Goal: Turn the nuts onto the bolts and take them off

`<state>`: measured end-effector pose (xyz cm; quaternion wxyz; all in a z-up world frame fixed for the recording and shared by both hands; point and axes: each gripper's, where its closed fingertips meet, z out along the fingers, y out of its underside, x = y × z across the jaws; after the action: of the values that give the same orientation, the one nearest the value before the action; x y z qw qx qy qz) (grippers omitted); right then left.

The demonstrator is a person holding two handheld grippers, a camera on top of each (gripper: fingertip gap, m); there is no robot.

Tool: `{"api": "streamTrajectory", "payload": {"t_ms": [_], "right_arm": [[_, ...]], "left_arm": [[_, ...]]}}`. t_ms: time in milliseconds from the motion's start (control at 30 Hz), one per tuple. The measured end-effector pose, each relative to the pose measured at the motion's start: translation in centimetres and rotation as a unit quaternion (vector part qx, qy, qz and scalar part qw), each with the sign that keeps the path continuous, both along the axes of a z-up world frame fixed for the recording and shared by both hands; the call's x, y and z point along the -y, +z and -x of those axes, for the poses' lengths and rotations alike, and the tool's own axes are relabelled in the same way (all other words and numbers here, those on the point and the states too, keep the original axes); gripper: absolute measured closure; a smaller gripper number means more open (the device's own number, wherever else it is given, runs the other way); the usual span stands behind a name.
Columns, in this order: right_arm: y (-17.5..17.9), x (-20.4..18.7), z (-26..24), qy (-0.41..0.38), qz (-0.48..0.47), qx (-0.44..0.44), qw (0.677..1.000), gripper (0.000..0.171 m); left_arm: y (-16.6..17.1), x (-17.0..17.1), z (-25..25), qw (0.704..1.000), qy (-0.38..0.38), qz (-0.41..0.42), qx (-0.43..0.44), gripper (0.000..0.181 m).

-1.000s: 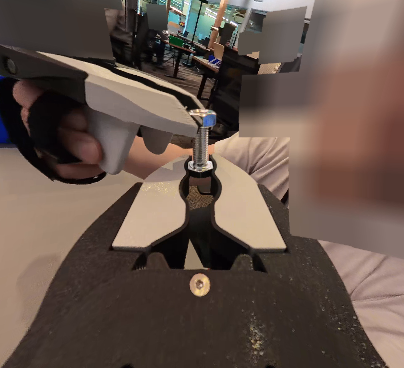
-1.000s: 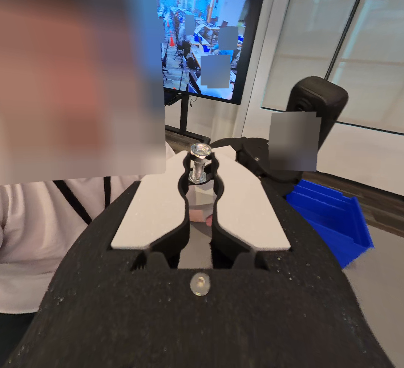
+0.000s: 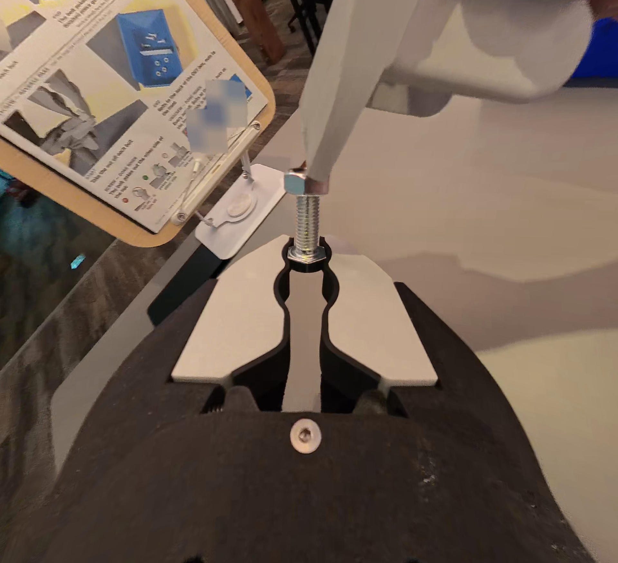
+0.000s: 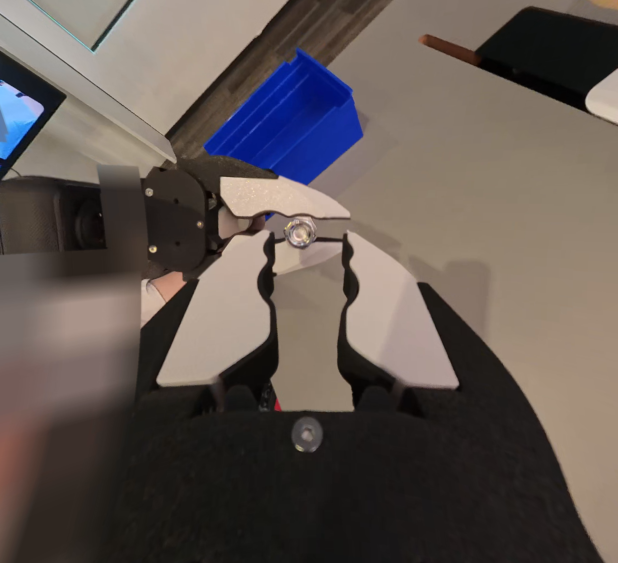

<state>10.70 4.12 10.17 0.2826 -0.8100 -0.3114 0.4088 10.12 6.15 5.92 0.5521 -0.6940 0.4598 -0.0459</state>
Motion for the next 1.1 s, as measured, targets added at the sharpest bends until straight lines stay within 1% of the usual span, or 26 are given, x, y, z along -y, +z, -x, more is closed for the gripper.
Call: {"api": "streamTrajectory", "payload": {"t_ms": [133, 233, 300, 400, 533, 600, 667, 767, 833, 933, 1033, 1100], "right_arm": [[0.0, 0.4, 0.6, 0.001, 0.085, -0.048, 0.995, 0.131], [-0.4, 0.2, 0.7, -0.012, 0.129, -0.064, 0.99, 0.13], [-1.1, 0.1, 0.6, -0.019, 0.134, -0.05, 0.99, 0.132], [-1.1, 0.1, 0.8, -0.021, 0.136, -0.054, 0.989, 0.14], [-0.8, 0.2, 1.0, -0.014, 0.133, -0.056, 0.989, 0.14], [-0.7, 0.2, 1.1, -0.01, 0.133, -0.058, 0.989, 0.143], [-0.9, 0.2, 1.0, -0.009, 0.126, -0.049, 0.991, 0.151], [-0.9, 0.3, 1.0, 0.001, 0.103, -0.04, 0.994, 0.151], [-1.0, 0.7, 1.0, 0.03, 0.071, -0.02, 0.997, 0.152], [-1.0, 2.2, 0.8, 0.114, 0.015, 0.006, 0.993, 0.151], [-1.0, 4.5, 0.5, 0.219, -0.071, 0.037, 0.972, 0.151], [-1.2, 6.0, 0.3, 0.272, -0.141, 0.063, 0.95, 0.151]], "left_arm": [[0.4, -0.7, 0.7, 0.998, 0.038, -0.048, -0.034, 0.167], [0.2, -0.4, 0.2, 0.998, 0.03, -0.043, -0.03, 0.167], [0.1, -0.4, 0.2, 0.998, 0.03, -0.042, -0.033, 0.167], [0.0, -0.5, 0.2, 0.998, 0.032, -0.044, -0.037, 0.167], [0.0, -0.5, 0.1, 0.997, 0.033, -0.048, -0.041, 0.167], [-0.1, -0.5, 0.0, 0.997, 0.032, -0.049, -0.044, 0.167], [-0.1, -0.4, 0.0, 0.997, 0.031, -0.05, -0.043, 0.167], [-0.1, -0.3, -0.1, 0.998, 0.021, -0.041, -0.037, 0.167], [-0.4, 0.2, -0.3, 0.999, -0.001, -0.019, -0.031, 0.167], [-0.7, 2.3, -1.2, 0.995, -0.083, 0.051, 0.002, 0.167], [-0.9, 5.7, -2.1, 0.968, -0.199, 0.146, 0.039, 0.167], [-1.1, 7.5, -2.3, 0.948, -0.256, 0.184, 0.043, 0.167]]}}
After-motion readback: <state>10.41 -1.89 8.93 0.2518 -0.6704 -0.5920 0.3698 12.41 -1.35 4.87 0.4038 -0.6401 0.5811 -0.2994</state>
